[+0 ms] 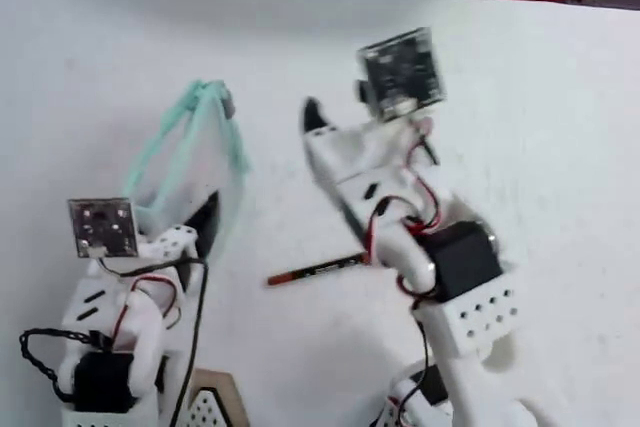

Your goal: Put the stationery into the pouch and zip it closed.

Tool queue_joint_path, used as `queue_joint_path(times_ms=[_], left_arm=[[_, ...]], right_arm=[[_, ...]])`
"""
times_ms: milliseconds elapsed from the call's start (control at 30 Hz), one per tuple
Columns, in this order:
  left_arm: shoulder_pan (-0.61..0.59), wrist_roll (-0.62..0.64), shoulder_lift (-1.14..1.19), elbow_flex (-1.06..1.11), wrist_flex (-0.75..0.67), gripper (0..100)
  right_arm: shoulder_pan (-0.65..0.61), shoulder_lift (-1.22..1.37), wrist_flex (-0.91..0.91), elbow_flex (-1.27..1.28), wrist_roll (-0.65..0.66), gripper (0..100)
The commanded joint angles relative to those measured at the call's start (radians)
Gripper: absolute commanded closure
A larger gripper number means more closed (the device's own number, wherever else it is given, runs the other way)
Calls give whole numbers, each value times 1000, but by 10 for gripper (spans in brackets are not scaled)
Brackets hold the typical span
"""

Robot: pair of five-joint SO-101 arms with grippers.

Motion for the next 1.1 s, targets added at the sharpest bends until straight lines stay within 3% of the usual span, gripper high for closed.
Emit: queue_joint_path(times_ms=[0, 100, 200, 267, 333, 433, 500, 567, 667, 767, 833, 900, 1067], left_arm=[[-90, -15, 4, -95, 5, 725], [-54, 34, 4, -83, -23, 725], [-214, 23, 4, -75, -83, 725], [-156, 81, 4, -41, -83, 725], [-108, 44, 4, -40, -78, 725], [-245, 14, 4, -84, -74, 725], [-162, 84, 4, -74, -60, 725], [-70, 46, 4, -75, -37, 725], [-108, 14, 4, -100, -17, 727], [56, 32, 4, -43, -17, 727], [4, -23, 4, -51, -17, 728], [-47, 5, 4, -38, -40, 728], [-44, 11, 4, 35, -117, 728]], right_arm=[[104, -21, 8, 64, -20, 796], [145, -19, -21, 186, -20, 795], [183, -30, -111, 336, -20, 796], [197, -22, -180, 427, -20, 796], [213, -22, -259, 516, -20, 796], [222, -28, -289, 591, -20, 796], [223, -21, -289, 601, -20, 796], [223, -19, -289, 603, -31, 796], [248, -19, -271, 603, -130, 793], [246, -19, -257, 601, -189, 785], [237, -21, -214, 597, -195, 758], [237, -21, -173, 595, -195, 736], [239, -19, -90, 595, -196, 730]])
